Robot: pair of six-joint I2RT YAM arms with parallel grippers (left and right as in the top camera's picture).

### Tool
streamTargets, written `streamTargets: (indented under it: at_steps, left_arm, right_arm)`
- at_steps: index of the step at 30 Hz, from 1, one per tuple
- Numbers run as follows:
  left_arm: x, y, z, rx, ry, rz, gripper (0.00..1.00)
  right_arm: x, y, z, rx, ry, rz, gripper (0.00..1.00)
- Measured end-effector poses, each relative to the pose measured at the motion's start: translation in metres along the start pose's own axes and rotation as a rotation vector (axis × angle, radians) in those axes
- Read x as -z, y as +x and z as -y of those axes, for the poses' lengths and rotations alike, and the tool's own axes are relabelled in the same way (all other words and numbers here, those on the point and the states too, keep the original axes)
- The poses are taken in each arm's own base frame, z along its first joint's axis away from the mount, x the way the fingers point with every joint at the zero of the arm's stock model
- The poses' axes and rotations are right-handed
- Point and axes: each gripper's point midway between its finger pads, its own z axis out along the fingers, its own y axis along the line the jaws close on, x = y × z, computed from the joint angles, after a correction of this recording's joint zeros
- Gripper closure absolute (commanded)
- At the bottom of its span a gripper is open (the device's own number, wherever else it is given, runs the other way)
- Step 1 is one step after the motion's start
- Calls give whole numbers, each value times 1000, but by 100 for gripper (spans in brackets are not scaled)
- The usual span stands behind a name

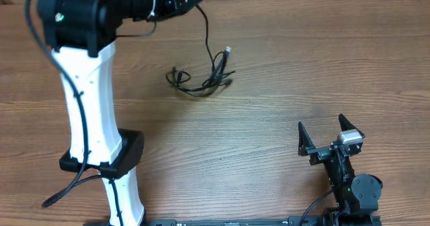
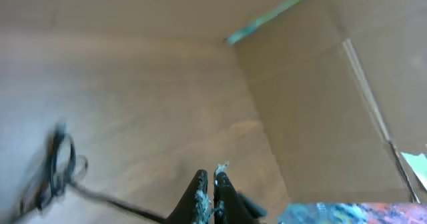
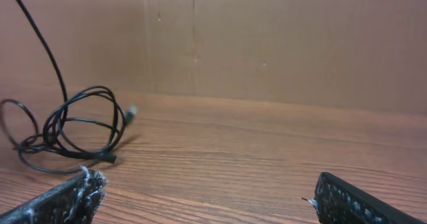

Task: Untangle cables
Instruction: 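Grasp the cable with the left gripper and lift it high, pulling loops apart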

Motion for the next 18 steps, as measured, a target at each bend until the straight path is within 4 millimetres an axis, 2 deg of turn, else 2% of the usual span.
streamTargets:
  at_steps: [2,6,13,15,18]
  left_arm:
    - [19,-13,28,-104,55,90,96]
    - [53,-26,66,-233,105,225,96]
    - [110,-24,100,-309,65,386,96]
    - [128,-28,107,-332,39,460,96]
    - [143,-38,114,-349,22,544,96]
  right_arm:
    - [0,0,0,0,0,0,0]
    - [0,0,0,0,0,0,0]
    - [0,0,0,0,0,0,0]
    - [0,0,0,0,0,1,0]
    - [0,0,0,0,0,0,0]
